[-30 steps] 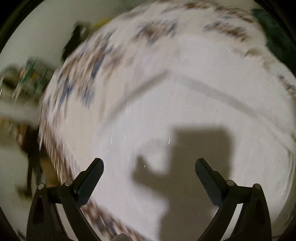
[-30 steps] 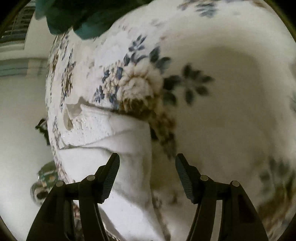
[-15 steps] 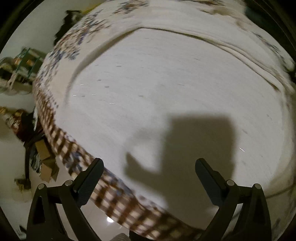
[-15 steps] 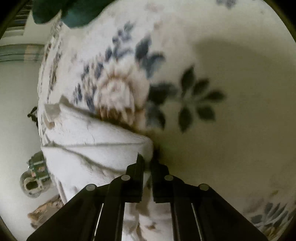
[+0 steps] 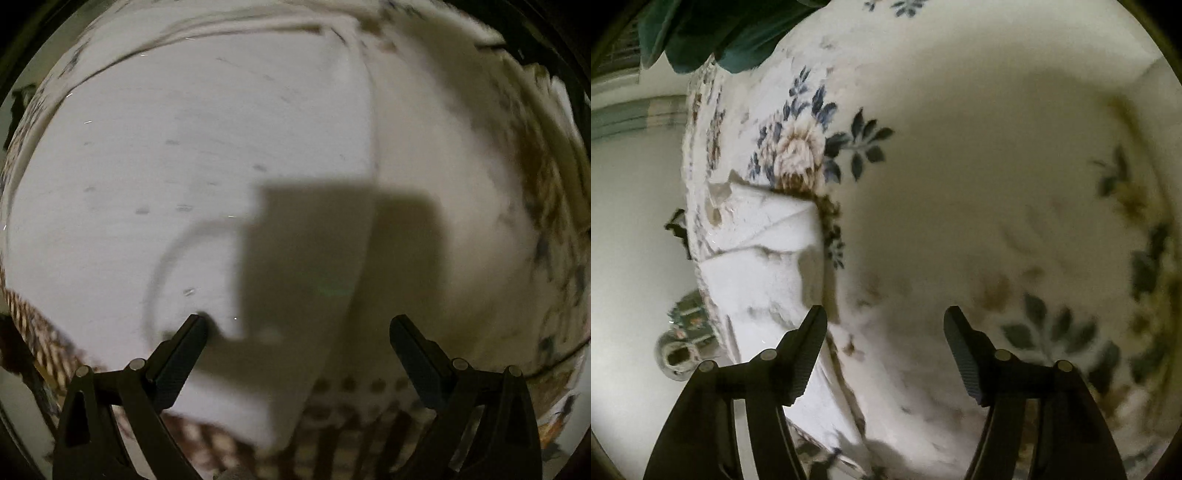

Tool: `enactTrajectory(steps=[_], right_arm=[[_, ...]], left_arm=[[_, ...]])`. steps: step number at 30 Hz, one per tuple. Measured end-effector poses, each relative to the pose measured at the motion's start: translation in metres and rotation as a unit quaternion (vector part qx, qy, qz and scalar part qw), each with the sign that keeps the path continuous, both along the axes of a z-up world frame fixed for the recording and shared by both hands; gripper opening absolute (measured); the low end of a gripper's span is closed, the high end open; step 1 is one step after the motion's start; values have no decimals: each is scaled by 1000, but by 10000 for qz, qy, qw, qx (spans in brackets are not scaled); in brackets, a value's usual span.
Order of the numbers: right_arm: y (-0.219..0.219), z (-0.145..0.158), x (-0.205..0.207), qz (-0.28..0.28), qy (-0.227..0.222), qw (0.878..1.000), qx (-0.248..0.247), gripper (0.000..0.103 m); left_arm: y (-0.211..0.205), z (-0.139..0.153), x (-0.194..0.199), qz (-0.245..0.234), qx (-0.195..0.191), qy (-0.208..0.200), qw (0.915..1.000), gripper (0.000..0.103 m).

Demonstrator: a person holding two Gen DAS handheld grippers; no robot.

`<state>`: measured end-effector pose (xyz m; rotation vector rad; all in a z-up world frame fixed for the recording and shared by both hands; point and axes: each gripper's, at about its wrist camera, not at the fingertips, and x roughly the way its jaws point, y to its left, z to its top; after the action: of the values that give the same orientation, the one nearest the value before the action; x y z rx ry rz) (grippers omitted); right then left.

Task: Fold small clothes

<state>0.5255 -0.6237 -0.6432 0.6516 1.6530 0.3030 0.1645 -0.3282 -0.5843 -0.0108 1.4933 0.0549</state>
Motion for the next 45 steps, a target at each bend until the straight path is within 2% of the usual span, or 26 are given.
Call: enactTrajectory(steps=[1, 2, 4, 6, 8, 10, 11, 13, 16, 19, 23, 28, 33, 38, 42, 44, 45], right_arm=[[7, -7, 8, 26, -66, 9998, 189, 68], [16, -13, 15, 23, -109, 9995, 279, 68], [34, -25, 32, -56, -156, 9985, 524, 68], [55, -41, 48, -112, -68, 9973, 728, 68], [75, -57, 58, -75, 89, 9975, 693, 66], [91, -56, 61, 37, -81, 9991, 410, 32], [103, -50, 61, 291, -218, 9989, 305, 8], [119, -33, 60, 573, -419, 9975, -42, 8], [133, 5, 61, 597, -603, 9962, -177, 8], [154, 55, 67, 658, -851, 9940, -210, 8], [216, 113, 75, 897, -1162, 9887, -315, 8], [320, 147, 82, 1001, -1308, 9848, -548, 7], [446, 138, 97, 1081, -1299, 9810, -950, 7], [565, 92, 112, 1452, -1192, 9694, -1583, 7], [626, 51, 117, 1735, -1121, 9561, -2077, 7], [647, 29, 119, 1920, -1015, 9488, -2295, 8], [652, 21, 120, 1958, -947, 9468, -2373, 9]], left_arm=[[-3, -7, 1, -24, 81, -39, 10000, 85], [-2, -9, 3, -30, 155, -84, 9998, 75], [5, -5, 4, 45, 215, -267, 9994, 32], [18, 4, 5, 179, 132, -398, 9990, 10], [30, 17, 4, 251, 31, -524, 9983, 8], [41, 32, 2, 265, -43, -640, 9976, 8], [47, 41, 2, 289, -116, -695, 9971, 8], [54, 62, 1, 333, -222, -825, 9958, 7], [83, 99, 1, 568, -468, -1045, 9918, 7], [115, 123, -6, 925, -709, -1217, 9857, 7], [175, 143, -12, 1417, -1002, -1400, 9748, 7], [263, 156, -16, 1858, -1266, -1590, 9613, 7], [353, 139, -10, 2235, -1602, -1557, 9487, 7], [431, 107, -7, 2509, -1885, -1463, 9381, 7], [478, 76, -6, 2625, -2049, -1294, 9340, 7], [492, 56, -8, 2720, -2240, -1149, 9288, 7], [496, 47, -9, 2739, -2376, -1055, 9259, 11]])
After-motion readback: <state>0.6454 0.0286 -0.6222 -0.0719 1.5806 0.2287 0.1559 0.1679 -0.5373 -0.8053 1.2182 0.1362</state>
